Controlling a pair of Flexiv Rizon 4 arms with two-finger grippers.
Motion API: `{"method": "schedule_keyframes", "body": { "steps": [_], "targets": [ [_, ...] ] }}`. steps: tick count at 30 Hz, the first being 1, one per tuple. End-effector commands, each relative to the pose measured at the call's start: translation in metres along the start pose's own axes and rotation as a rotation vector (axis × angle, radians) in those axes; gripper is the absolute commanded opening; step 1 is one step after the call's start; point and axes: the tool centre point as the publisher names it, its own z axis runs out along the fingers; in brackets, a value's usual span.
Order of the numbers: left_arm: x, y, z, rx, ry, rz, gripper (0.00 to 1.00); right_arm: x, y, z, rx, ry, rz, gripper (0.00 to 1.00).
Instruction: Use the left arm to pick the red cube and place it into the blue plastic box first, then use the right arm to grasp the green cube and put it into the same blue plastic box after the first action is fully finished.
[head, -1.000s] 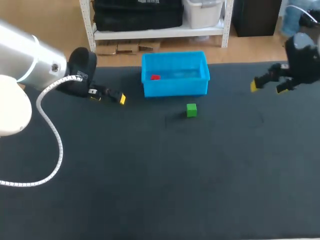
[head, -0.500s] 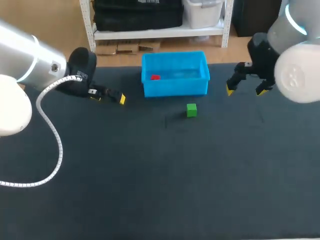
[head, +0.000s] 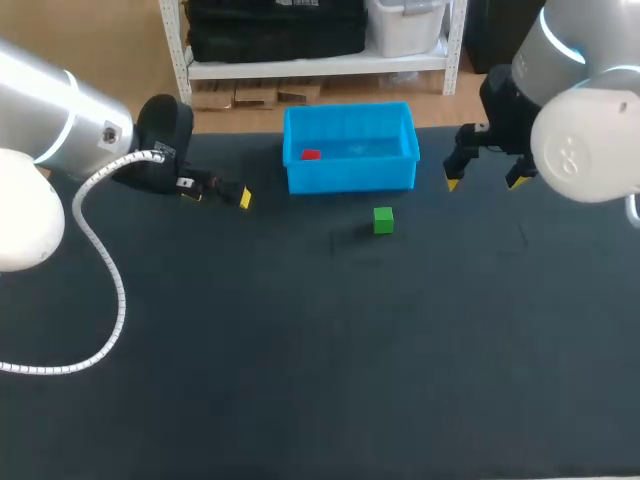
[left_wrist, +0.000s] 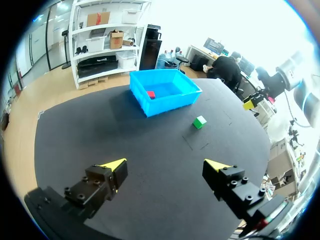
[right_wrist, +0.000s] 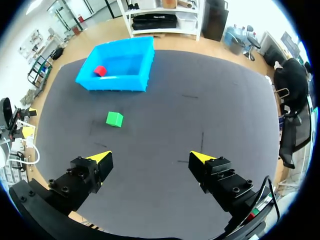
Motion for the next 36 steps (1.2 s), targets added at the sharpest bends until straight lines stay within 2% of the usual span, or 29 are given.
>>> {"method": "schedule_keyframes", "body": {
  "steps": [1,8,12,21,26,36],
  "targets": [
    [0.000,0.001,0.001,0.004,-0.003,0.001,1.00,0.002,0.001,-0.001,0.005,-0.004,0.002,1.00],
    [0.000,0.001,0.001,0.004,-0.003,0.001,1.00,0.002,0.001,-0.001,0.005,-0.004,0.002,1.00],
    [0.000,0.001,0.001,0.004,-0.003,0.001,1.00,-0.006,0.011,-0.003,0.097,0.040,0.062,1.00],
    [0.000,0.001,0.001,0.004,-0.003,0.001,1.00,-0.018,0.036,0.003,0.228,0.117,0.117,1.00],
    [0.000,0.001,0.001,0.004,-0.003,0.001,1.00,-0.023,0.045,0.016,0.231,0.146,0.119,1.00],
    [0.000,0.001,0.001,0.004,-0.003,0.001,1.00,-0.036,0.059,0.041,0.200,0.152,0.119,1.00]
  ]
}}
